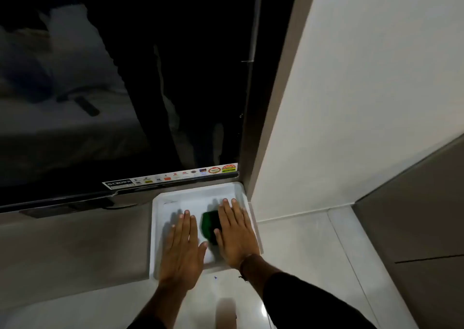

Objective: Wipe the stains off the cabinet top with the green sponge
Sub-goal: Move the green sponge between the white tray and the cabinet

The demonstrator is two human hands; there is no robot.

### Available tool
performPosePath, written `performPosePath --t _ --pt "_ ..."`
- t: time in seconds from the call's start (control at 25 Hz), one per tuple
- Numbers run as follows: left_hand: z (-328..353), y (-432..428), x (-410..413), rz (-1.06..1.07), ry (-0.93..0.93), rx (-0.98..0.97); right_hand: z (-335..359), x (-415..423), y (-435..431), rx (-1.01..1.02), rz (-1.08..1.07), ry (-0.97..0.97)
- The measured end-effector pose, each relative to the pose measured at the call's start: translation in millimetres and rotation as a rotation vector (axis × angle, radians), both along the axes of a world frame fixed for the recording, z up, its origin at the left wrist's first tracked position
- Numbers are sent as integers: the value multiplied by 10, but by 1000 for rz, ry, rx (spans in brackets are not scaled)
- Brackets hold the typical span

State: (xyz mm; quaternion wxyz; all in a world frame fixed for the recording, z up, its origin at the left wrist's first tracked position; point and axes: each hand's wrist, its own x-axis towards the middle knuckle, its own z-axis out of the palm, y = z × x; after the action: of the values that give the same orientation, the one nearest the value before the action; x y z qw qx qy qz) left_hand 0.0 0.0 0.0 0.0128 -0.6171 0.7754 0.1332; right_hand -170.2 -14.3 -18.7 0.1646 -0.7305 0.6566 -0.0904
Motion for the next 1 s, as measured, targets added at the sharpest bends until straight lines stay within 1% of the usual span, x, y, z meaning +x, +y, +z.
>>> performPosePath --t 0.08,0.2,0.36,0.44,0.56,0.72,0.84,1.0 --pt "-72 -120 71 37 14 -7 -93 47 -156 57 49 41" --pt "-199 -278 135 57 117 -69 -268 23 -338 112 120 118" --pt "-371 -334 256 61 147 -88 -415 36 -364 118 186 119" --pt "-421 -346 272 62 145 -82 -450 20 -369 130 231 140" --pt "-458 -346 256 38 93 -65 -501 19 -360 140 251 186" --pt "-469 -350 230 33 71 -28 -543 42 -365 141 237 154" --pt "-366 -317 214 3 80 -48 -461 55 -368 124 250 110" --pt "0 -282 133 40 62 -36 -155 49 -231 12 245 55"
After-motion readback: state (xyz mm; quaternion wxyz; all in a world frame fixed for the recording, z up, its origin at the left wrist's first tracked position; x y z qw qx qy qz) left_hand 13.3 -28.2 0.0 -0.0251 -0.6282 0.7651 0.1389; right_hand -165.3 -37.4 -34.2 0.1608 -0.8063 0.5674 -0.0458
